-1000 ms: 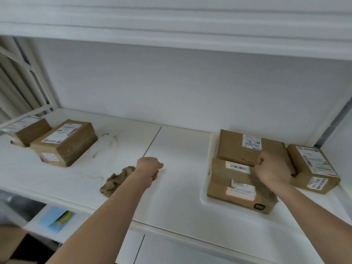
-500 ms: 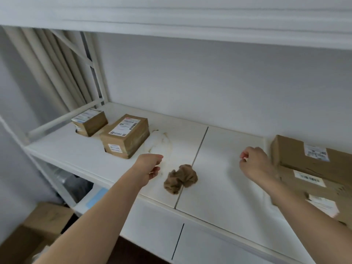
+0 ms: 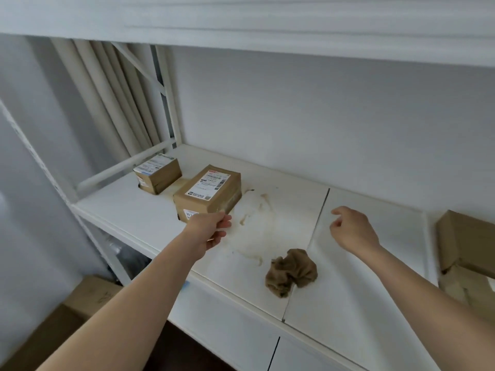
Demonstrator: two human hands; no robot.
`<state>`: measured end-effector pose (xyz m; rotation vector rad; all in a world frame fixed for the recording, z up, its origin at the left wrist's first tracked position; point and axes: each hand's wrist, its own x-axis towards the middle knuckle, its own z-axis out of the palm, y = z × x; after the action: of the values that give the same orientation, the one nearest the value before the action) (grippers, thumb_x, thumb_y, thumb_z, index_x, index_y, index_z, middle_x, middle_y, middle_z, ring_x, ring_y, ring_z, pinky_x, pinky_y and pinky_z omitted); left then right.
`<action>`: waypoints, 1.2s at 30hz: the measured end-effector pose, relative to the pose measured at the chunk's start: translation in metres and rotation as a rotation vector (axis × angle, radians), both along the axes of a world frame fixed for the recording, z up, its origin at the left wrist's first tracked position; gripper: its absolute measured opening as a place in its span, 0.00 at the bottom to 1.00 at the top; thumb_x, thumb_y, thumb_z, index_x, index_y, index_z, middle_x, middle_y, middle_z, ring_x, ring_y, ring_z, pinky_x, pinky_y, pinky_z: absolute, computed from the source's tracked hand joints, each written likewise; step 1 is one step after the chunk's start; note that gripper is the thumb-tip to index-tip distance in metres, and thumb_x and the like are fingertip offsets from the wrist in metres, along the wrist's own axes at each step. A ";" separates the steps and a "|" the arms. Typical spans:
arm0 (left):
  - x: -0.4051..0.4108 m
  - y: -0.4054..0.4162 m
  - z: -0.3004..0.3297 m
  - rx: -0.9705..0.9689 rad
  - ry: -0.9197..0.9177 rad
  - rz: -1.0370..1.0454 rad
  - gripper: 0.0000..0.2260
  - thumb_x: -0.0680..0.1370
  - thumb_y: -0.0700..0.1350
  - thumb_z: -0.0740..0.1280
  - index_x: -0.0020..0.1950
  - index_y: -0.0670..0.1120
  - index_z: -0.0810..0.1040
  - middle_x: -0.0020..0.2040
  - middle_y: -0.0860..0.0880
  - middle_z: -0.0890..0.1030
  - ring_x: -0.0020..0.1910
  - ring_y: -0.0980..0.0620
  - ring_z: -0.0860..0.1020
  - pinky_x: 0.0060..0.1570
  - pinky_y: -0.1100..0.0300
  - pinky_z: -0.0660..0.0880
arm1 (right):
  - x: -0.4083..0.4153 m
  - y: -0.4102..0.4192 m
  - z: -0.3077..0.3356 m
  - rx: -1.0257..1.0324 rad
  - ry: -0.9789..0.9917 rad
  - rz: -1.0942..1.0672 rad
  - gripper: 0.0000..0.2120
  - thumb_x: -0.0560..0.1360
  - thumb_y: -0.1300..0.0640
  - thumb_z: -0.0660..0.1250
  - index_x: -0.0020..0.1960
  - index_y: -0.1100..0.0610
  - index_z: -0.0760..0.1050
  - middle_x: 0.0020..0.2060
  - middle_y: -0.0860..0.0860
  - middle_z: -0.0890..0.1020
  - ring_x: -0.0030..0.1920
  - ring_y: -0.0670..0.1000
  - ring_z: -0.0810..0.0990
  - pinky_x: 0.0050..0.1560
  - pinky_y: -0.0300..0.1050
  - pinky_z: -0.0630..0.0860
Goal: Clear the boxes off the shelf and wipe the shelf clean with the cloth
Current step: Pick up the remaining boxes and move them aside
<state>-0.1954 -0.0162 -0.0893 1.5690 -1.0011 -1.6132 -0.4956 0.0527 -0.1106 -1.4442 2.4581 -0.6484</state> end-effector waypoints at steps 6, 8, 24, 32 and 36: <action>0.026 -0.033 0.031 -0.094 -0.038 0.144 0.08 0.77 0.49 0.68 0.45 0.44 0.79 0.36 0.50 0.79 0.31 0.54 0.72 0.30 0.64 0.70 | 0.025 -0.055 0.010 0.061 -0.096 0.180 0.20 0.77 0.56 0.62 0.69 0.56 0.70 0.59 0.54 0.79 0.58 0.54 0.78 0.59 0.49 0.76; 0.032 -0.043 0.034 -0.083 -0.038 0.210 0.10 0.78 0.48 0.66 0.41 0.43 0.77 0.36 0.49 0.78 0.32 0.53 0.72 0.31 0.64 0.70 | 0.034 -0.067 0.012 0.113 -0.197 0.268 0.18 0.78 0.57 0.63 0.67 0.56 0.71 0.57 0.53 0.79 0.56 0.53 0.79 0.59 0.48 0.76; 0.073 -0.156 0.018 -0.122 -0.196 0.117 0.09 0.76 0.33 0.63 0.38 0.42 0.70 0.32 0.46 0.71 0.30 0.51 0.70 0.31 0.61 0.67 | 0.103 -0.135 -0.002 0.236 -0.662 0.206 0.07 0.78 0.59 0.64 0.56 0.53 0.75 0.55 0.53 0.79 0.46 0.50 0.82 0.50 0.42 0.79; 0.098 -0.203 0.004 -0.023 -0.126 -0.063 0.06 0.79 0.35 0.61 0.53 0.42 0.75 0.46 0.44 0.76 0.36 0.51 0.74 0.34 0.63 0.72 | 0.162 -0.164 -0.011 0.198 -0.803 0.126 0.11 0.81 0.49 0.60 0.59 0.55 0.71 0.49 0.52 0.80 0.41 0.50 0.82 0.49 0.44 0.79; 0.098 -0.211 -0.008 -0.001 -0.127 -0.155 0.08 0.77 0.44 0.66 0.55 0.42 0.77 0.52 0.43 0.78 0.46 0.48 0.75 0.44 0.58 0.75 | 0.177 -0.168 -0.014 0.165 -0.829 0.093 0.15 0.81 0.45 0.58 0.62 0.53 0.70 0.52 0.54 0.80 0.42 0.51 0.84 0.45 0.43 0.80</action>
<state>-0.0974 -0.2276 -0.0972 1.6454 -1.2170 -1.6309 -0.3189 -0.1148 -0.1245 -0.9446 1.7364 -0.7952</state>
